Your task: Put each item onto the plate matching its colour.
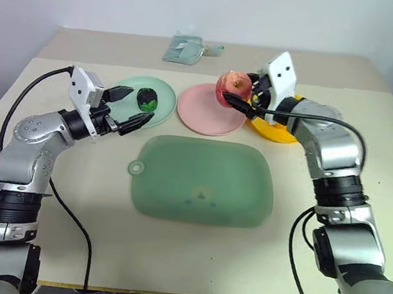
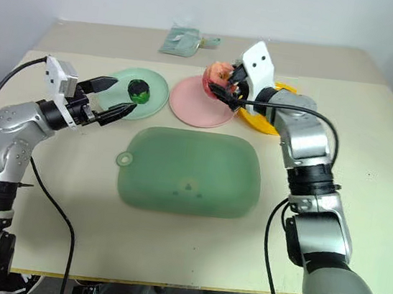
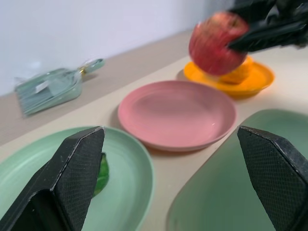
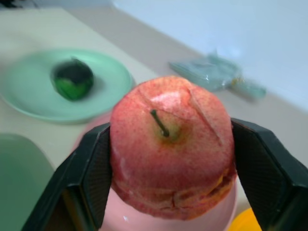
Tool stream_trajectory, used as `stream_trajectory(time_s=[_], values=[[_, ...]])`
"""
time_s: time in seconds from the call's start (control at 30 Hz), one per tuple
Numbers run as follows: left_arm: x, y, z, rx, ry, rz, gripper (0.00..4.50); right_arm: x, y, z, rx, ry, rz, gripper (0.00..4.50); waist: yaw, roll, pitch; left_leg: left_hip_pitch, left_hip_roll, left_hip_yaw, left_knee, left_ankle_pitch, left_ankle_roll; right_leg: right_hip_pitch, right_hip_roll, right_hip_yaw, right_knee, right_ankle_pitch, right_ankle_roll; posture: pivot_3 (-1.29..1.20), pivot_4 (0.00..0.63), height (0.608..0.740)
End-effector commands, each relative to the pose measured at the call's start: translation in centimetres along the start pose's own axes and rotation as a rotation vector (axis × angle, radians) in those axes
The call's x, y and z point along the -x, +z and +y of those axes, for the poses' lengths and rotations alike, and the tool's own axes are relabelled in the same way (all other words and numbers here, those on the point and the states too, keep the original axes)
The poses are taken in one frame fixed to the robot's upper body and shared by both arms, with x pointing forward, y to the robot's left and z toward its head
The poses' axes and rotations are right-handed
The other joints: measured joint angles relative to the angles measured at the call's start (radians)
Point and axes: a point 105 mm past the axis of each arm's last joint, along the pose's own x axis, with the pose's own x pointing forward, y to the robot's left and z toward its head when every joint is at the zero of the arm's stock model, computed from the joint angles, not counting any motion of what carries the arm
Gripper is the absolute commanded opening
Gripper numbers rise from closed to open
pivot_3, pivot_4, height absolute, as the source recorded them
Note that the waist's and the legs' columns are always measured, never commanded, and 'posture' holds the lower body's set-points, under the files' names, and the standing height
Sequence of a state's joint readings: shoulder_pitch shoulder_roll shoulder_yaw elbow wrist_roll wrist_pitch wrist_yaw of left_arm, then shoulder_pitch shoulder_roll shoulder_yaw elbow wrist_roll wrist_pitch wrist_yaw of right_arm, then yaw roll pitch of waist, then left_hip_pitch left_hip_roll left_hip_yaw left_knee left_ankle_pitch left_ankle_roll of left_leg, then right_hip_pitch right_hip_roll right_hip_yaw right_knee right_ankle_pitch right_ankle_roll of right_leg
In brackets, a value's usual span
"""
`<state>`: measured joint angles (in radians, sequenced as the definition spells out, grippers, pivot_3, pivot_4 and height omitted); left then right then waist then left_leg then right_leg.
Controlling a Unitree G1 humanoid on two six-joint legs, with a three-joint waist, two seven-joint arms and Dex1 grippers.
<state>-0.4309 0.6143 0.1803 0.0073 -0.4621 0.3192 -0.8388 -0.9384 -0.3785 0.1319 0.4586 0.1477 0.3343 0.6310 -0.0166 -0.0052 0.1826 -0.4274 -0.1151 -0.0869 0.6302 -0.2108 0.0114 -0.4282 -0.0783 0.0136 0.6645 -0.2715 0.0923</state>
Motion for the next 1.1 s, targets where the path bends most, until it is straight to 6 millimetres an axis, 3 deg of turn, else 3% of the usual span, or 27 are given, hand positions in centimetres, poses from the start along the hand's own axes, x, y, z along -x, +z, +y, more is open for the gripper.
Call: stream_trajectory(time_s=[0.03,0.13,0.27,0.37,0.47,0.7,0.77,0.93,1.1], values=[[0.4,1.0,-0.2,-0.049,0.012,-0.03,4.5,-1.5,1.6,-0.3,0.024,-0.032,-0.069,3.02,-0.002,0.0,0.0,0.0,0.0,0.0,0.0,0.0,0.0,0.0,0.0,0.0,0.0,0.0,0.0,0.0,0.15,0.738],[1.0,0.5,-0.2,-0.073,0.019,-0.013,4.5,-1.9,0.6,-0.1,0.011,-0.033,-0.061,4.45,-0.004,0.0,0.0,0.0,0.0,0.001,0.0,0.0,0.0,-0.001,0.0,0.001,0.0,0.0,0.0,0.0,0.15,0.738],[1.6,0.3,0.2,-0.072,0.021,-0.008,4.5,-1.1,1.8,-0.2,0.0,-0.034,-0.138,4.49,0.001,0.0,0.0,0.0,0.0,0.0,0.0,0.0,0.0,-0.001,0.001,0.001,0.0,0.0,0.0,0.0,0.15,0.738],[1.8,1.3,0.3,-0.063,-0.022,-0.062,4.5,1.3,4.4,-1.9,-0.116,-0.071,-0.276,4.49,0.004,0.0,0.0,0.0,0.0,0.0,0.0,0.0,0.0,-0.001,0.001,0.001,0.0,0.0,0.0,0.0,0.15,0.738],[2.6,3.5,0.2,-0.028,-0.112,-0.174,4.5,4.6,4.8,-1.9,-0.204,-0.03,-0.354,4.49,0.008,0.0,0.0,0.0,0.0,0.0,0.0,0.0,0.0,0.0,0.001,0.001,0.0,0.0,0.0,0.0,0.15,0.738],[5.0,4.1,-0.4,0.074,-0.344,-0.169,4.5,12.7,2.6,6.0,-0.139,0.336,-0.251,4.49,-0.003,0.002,0.001,0.0,0.0,0.001,0.0,-0.004,0.006,0.0,0.0,0.002,-0.001,0.0,0.0,0.0,0.15,0.738],[5.4,4.9,0.0,0.108,-0.376,-0.196,4.5,14.3,1.6,7.3,-0.154,0.385,-0.182,4.49,-0.003,0.002,0.001,0.0,0.001,0.001,0.0,-0.005,0.007,0.0,0.001,0.002,0.0,0.0,0.0,0.0,0.15,0.738],[5.3,4.6,-0.2,0.126,-0.435,-0.134,4.5,15.6,1.0,7.7,-0.165,0.363,-0.139,4.49,0.004,0.001,0.0,0.002,0.002,0.001,0.002,-0.005,0.007,0.002,0.001,0.002,0.0,0.0,0.0,0.0,0.15,0.738],[5.1,4.0,-0.3,0.156,-0.434,-0.127,4.5,14.5,0.6,7.3,-0.147,0.311,-0.12,4.49,0.006,0.001,0.0,0.002,0.002,0.001,0.001,-0.005,0.007,0.002,0.0,0.002,0.0,0.0,0.0,0.0,0.15,0.738]])
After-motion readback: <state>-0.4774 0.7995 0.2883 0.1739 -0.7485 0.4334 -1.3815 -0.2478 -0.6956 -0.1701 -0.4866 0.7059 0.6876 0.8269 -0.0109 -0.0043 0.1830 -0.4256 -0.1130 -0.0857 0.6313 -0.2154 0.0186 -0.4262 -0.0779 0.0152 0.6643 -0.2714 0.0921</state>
